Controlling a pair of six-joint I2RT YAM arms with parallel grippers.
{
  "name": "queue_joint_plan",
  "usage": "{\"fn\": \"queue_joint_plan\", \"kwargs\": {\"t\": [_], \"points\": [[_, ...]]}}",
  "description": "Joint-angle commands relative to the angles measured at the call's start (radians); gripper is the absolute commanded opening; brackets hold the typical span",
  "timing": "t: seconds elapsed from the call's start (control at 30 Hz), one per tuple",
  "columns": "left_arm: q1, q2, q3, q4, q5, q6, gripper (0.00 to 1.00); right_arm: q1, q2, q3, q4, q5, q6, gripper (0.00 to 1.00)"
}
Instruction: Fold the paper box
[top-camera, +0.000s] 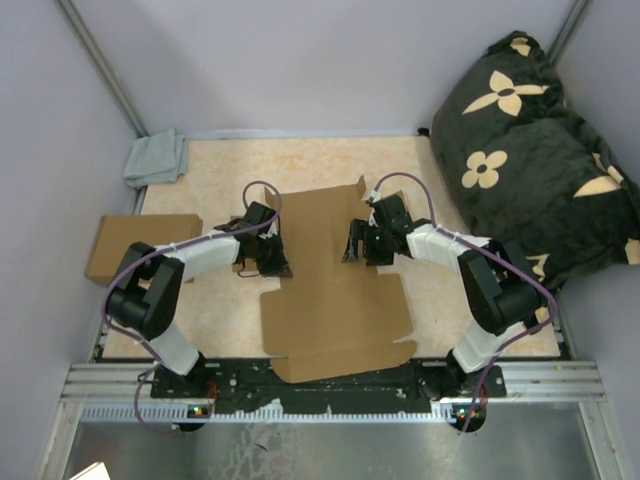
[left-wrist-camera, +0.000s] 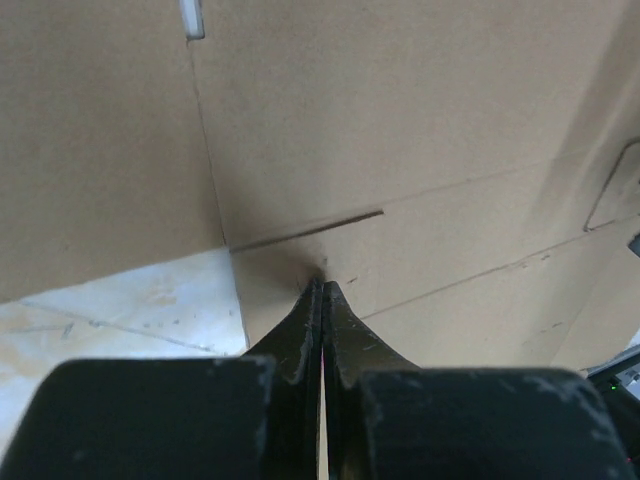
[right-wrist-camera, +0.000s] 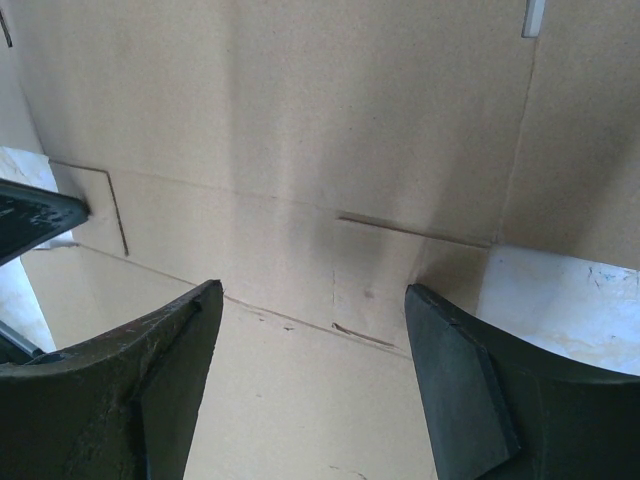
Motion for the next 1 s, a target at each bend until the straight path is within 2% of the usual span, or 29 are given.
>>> {"fn": "queue_joint_plan", "kwargs": {"t": [0.0,0.13,0.3,0.37,0.5,0.6,0.77,0.97], "points": [[-0.018,0.095,0.044,0.016,0.008,0.003,0.0,0.011,0.078,-0.031,-0.032,0.049,-0.011,0.75],[-0.027,0.17,0.064,-0.034,-0.021,0.022,0.0,0.011,0.076,-0.028,-0.041,0.053,-0.012,0.75],[-0.027,0.091,0.041,-0.059,-0.067,0.028,0.0,0.011,0.047,-0.011,-0.069,0.057,-0.016,0.75],[-0.027,0.048,0.07,-0.095,-0.088,0.041,0.03,0.011,0.023,0.024,-0.1,0.068,-0.027,0.75],[-0.026,-0.019,0.201,-0.17,-0.161,0.087,0.18,0.012,-0.038,0.147,-0.219,0.122,-0.069,0.75],[-0.024,-0.009,0.326,-0.222,-0.252,0.112,0.39,0.009,-0.065,0.261,-0.305,0.197,-0.111,0.76],[0.022,0.086,0.503,-0.226,-0.315,0.154,0.44,-0.002,-0.083,0.397,-0.403,0.314,-0.161,0.77],[0.152,0.298,0.731,-0.267,-0.276,0.155,0.44,-0.036,-0.164,0.386,-0.422,0.355,-0.191,0.77]]}}
